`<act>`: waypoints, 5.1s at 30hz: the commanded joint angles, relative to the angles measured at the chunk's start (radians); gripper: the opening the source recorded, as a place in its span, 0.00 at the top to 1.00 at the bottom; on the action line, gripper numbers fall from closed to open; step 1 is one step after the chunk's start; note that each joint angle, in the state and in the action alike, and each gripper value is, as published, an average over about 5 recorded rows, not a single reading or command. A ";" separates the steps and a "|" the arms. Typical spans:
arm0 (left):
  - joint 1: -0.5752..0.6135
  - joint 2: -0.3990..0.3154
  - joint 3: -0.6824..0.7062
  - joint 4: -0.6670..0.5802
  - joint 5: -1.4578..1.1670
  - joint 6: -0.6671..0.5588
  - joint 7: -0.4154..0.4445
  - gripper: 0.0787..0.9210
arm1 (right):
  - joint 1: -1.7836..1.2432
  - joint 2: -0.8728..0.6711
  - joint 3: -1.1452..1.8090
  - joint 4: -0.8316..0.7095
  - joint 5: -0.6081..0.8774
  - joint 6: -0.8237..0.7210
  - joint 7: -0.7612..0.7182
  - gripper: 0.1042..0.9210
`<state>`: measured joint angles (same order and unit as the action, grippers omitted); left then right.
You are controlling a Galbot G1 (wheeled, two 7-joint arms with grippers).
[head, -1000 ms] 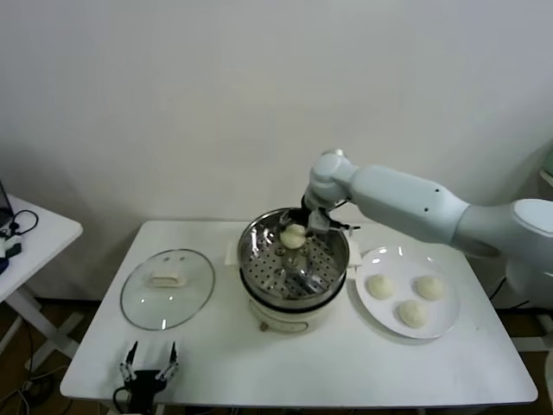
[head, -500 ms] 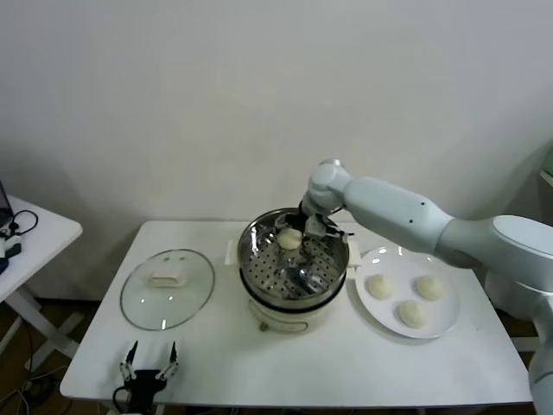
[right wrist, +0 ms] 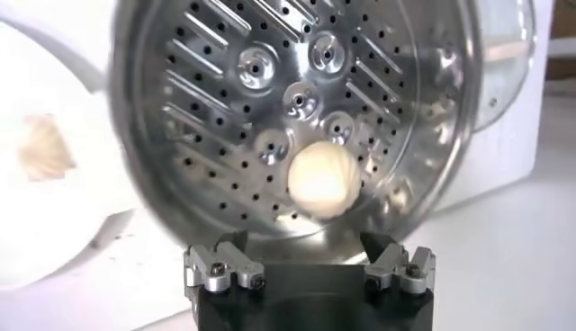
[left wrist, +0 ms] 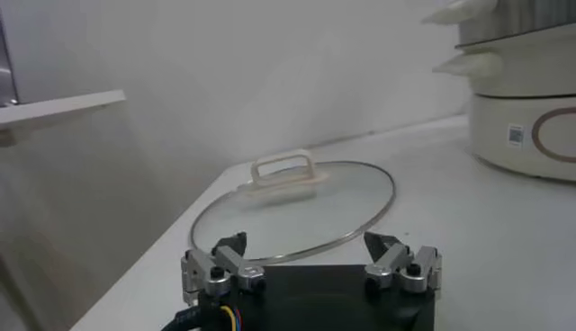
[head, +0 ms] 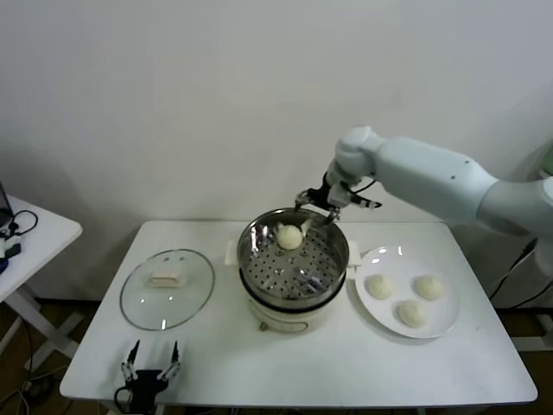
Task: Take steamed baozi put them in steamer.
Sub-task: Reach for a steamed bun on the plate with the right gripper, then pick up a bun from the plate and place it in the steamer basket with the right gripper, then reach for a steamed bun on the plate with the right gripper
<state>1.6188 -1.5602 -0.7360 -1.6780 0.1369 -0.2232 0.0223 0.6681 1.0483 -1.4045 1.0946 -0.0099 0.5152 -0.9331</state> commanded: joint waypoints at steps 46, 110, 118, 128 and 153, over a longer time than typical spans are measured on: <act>-0.003 0.006 -0.024 0.031 0.007 -0.008 -0.006 0.12 | -0.519 -0.215 0.221 -0.076 0.297 -0.791 0.059 0.15; -0.007 0.001 -0.013 0.035 0.016 -0.011 -0.008 0.12 | -0.067 0.278 -0.112 0.156 0.615 -1.022 0.136 0.32; -0.007 0.002 -0.015 0.035 0.017 -0.014 -0.008 0.12 | -0.096 0.293 -0.086 0.111 0.591 -1.016 0.140 0.29; -0.004 0.001 -0.016 0.038 0.020 -0.024 -0.010 0.12 | -0.096 0.302 -0.073 0.085 0.598 -1.000 0.123 0.26; 0.002 -0.014 -0.023 0.016 0.021 -0.019 -0.011 0.12 | 0.222 -0.370 -0.327 0.323 0.515 -0.716 -0.158 0.12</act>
<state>1.6216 -1.5716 -0.7572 -1.6616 0.1587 -0.2423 0.0119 0.8455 0.9915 -1.6331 1.3276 0.5985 -0.2928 -1.0118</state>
